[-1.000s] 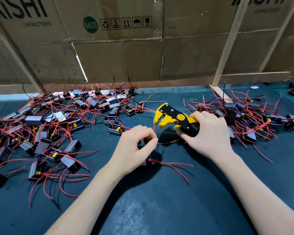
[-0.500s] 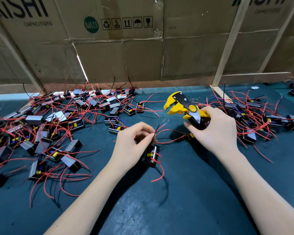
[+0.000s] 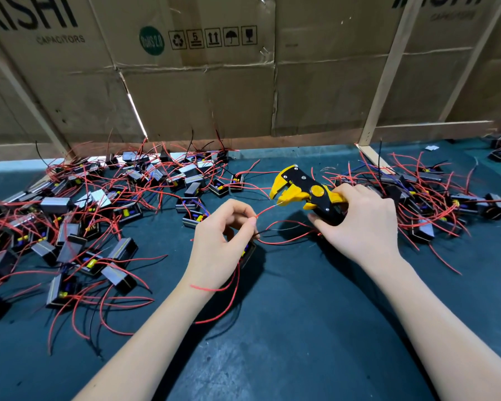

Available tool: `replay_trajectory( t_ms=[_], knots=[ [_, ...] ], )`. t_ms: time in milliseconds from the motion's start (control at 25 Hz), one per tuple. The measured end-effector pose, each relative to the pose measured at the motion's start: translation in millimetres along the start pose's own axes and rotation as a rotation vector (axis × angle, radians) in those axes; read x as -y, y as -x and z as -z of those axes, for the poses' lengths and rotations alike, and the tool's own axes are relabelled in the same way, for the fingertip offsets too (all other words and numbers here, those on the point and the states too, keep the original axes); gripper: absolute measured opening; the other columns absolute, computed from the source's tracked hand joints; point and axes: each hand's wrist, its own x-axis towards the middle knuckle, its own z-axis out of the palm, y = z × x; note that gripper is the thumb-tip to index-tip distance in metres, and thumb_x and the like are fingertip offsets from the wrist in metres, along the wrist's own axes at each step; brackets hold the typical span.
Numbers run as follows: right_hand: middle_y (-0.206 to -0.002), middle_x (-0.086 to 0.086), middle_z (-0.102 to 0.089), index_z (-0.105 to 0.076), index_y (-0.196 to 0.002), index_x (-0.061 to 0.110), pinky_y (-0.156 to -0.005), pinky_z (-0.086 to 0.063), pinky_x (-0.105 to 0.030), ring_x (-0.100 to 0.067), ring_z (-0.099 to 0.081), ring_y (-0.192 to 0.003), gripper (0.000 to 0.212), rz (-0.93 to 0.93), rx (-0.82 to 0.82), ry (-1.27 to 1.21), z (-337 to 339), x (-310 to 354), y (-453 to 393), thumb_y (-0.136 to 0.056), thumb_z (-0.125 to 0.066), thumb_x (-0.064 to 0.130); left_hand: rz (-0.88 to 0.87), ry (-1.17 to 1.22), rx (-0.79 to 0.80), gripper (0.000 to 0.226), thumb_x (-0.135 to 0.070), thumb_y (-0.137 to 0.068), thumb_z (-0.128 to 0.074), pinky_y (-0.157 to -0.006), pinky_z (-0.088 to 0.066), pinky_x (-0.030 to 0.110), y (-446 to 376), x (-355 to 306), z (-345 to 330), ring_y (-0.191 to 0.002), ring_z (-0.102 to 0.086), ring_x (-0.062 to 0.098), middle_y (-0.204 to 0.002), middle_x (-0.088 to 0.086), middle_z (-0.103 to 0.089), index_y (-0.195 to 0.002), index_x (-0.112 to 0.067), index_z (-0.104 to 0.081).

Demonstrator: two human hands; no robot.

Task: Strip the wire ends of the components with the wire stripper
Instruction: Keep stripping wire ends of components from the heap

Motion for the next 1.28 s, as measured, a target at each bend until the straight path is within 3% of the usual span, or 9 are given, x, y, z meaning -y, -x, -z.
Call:
replay_trajectory(
  t_ms=[160,320,680,840,1040,1280],
  knots=[
    [-0.084,0.003,-0.062,-0.063,-0.09,0.022,-0.075,-0.036,-0.037,-0.027,-0.061,-0.089,0.041,0.055,0.011,-0.037,-0.9,1.4,1.0,-0.068,-0.076,0.053,-0.016,-0.006,-0.015,0.002,-0.019,-0.087,-0.059,-0.072,-0.053,0.051,0.0,1.8,-3.8,-0.065,-0.066,0.023,-0.064,-0.008,-0.067,-0.086,-0.019,-0.06],
    [-0.083,0.003,-0.061,-0.063,-0.091,0.021,-0.075,-0.035,-0.037,-0.026,-0.06,-0.088,0.041,0.064,0.009,-0.025,-1.8,2.0,1.6,-0.069,-0.076,0.053,-0.002,-0.049,-0.08,0.011,-0.012,-0.089,-0.063,-0.067,-0.052,0.045,-1.7,4.4,-2.7,-0.061,-0.064,0.027,-0.06,-0.006,-0.069,-0.081,-0.02,-0.059],
    [-0.082,0.003,-0.062,-0.063,-0.089,0.021,-0.073,-0.035,-0.037,-0.027,-0.062,-0.087,0.039,0.085,-0.011,-0.011,1.6,2.3,1.3,-0.068,-0.076,0.051,0.003,-0.108,-0.032,0.013,-0.004,-0.087,-0.065,-0.052,-0.038,0.013,-0.6,3.2,-4.0,-0.056,-0.059,0.023,-0.056,-0.005,-0.068,-0.079,-0.013,-0.061],
    [-0.083,0.001,-0.062,-0.064,-0.091,0.019,-0.072,-0.032,-0.037,-0.028,-0.061,-0.087,0.042,0.101,-0.025,0.034,1.8,3.1,1.3,-0.069,-0.075,0.053,0.016,-0.108,-0.054,0.014,-0.002,-0.086,-0.065,-0.052,-0.043,0.014,-0.1,3.5,-3.8,-0.053,-0.061,0.022,-0.055,-0.005,-0.068,-0.078,-0.012,-0.061],
    [-0.083,-0.001,-0.063,-0.064,-0.09,0.017,-0.071,-0.03,-0.036,-0.03,-0.06,-0.086,0.043,0.116,-0.067,0.031,1.2,2.9,1.2,-0.067,-0.078,0.051,0.048,-0.127,-0.027,0.015,-0.001,-0.084,-0.064,-0.054,-0.045,0.016,0.9,3.1,-3.4,-0.045,-0.054,0.008,-0.052,-0.003,-0.067,-0.076,-0.013,-0.06],
    [-0.083,-0.002,-0.062,-0.063,-0.09,0.016,-0.072,-0.031,-0.037,-0.03,-0.06,-0.084,0.045,0.115,-0.081,0.064,-0.1,2.3,1.3,-0.066,-0.078,0.052,0.048,-0.141,-0.018,0.015,-0.002,-0.083,-0.064,-0.055,-0.047,0.02,1.8,1.5,-2.5,-0.045,-0.053,0.008,-0.052,-0.002,-0.066,-0.076,-0.014,-0.06]
  ],
)
